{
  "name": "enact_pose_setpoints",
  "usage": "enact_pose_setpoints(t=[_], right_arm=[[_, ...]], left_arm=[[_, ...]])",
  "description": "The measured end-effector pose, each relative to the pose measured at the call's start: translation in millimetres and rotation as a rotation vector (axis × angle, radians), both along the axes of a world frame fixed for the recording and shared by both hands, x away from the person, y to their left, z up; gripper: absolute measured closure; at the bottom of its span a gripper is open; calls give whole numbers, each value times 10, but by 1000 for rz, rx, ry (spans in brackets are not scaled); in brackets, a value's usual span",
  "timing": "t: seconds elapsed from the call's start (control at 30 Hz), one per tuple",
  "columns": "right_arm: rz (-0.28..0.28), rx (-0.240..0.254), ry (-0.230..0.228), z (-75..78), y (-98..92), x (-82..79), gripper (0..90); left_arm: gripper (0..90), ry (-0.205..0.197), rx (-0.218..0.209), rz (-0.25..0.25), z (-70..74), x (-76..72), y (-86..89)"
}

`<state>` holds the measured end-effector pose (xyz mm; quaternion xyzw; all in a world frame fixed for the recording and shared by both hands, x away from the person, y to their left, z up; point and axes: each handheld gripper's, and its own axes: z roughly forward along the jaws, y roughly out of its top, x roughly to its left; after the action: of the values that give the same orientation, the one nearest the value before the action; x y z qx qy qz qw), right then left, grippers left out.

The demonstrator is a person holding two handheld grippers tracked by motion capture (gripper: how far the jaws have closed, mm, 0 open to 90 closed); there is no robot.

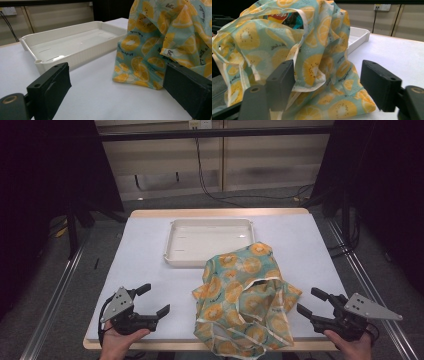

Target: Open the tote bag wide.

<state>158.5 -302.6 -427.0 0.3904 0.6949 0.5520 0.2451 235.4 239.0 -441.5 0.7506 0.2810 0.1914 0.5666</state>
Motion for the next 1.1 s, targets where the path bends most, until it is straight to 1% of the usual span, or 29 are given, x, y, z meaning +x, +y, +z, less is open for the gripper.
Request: enact_pose_setpoints(t=[0.03,0.07,0.1,0.13,0.2,0.23,0.27,0.3,0.33,0.37,0.43,0.47,0.5,0.53,0.57,0.6,0.63,0.67,0.7,0.73,0.8,0.83,0.87,0.9,0.93,0.97,1.03,1.07,1.1], right_arm=[[3,2,2,3,3,-3,294],[14,2,8,6,9,-3,310],[24,-2,10,8,9,-8,315],[34,5,21,14,18,-14,337],[50,-3,22,24,35,-25,367],[62,7,32,33,46,-34,380],[85,3,34,36,52,-37,395],[90,-1,34,37,69,-42,410],[109,-4,38,37,85,-46,428],[115,-13,40,37,101,-56,439],[142,-15,46,37,134,-69,464],[140,-23,46,41,153,-79,468],[147,-28,44,45,167,-84,473],[144,-27,48,50,181,-94,473],[157,-20,54,51,194,-102,473],[169,-23,53,51,207,-110,476],[176,-23,58,53,225,-121,479],[190,-20,62,55,243,-128,480],[203,-20,67,55,270,-136,487],[214,-22,70,53,289,-138,493],[245,-33,86,46,337,-139,506],[268,-37,87,41,361,-134,525],[283,-44,94,38,385,-135,532],[293,-47,102,36,407,-135,535],[309,-49,107,30,425,-133,541],[323,-51,111,24,440,-132,546],[339,-59,132,-1,471,-123,548],[354,-66,142,-20,486,-109,548],[367,-71,154,-41,507,-97,548]], left_arm=[[72,-2,12,-5,3,2,4],[73,6,10,-5,2,-2,-1],[76,0,20,-9,4,2,0],[81,2,13,-16,4,2,-6],[87,6,17,-17,11,-2,-9],[90,5,13,-20,12,-1,-13],[91,9,7,-21,13,-3,-14],[97,13,5,-19,14,-5,-18],[101,17,0,-26,12,-2,-22],[100,15,2,-24,14,-1,-25],[101,17,7,-23,18,-3,-33],[104,17,6,-23,17,-2,-38],[107,16,15,-30,19,0,-35],[107,14,12,-33,20,-1,-35],[108,14,9,-28,23,-10,-40],[109,10,8,-30,25,-11,-37],[111,14,6,-28,25,-19,-40],[112,16,3,-29,23,-25,-45],[112,11,16,-34,27,-24,-36],[113,11,10,-35,27,-30,-41],[114,12,8,-38,26,-31,-46],[114,11,14,-43,29,-34,-42],[116,4,13,-49,32,-34,-41],[118,8,14,-43,34,-47,-46],[119,6,25,-48,35,-48,-45],[121,9,20,-50,35,-52,-52],[124,8,10,-54,38,-57,-68],[126,7,22,-58,43,-56,-68],[129,8,18,-62,42,-55,-78]])
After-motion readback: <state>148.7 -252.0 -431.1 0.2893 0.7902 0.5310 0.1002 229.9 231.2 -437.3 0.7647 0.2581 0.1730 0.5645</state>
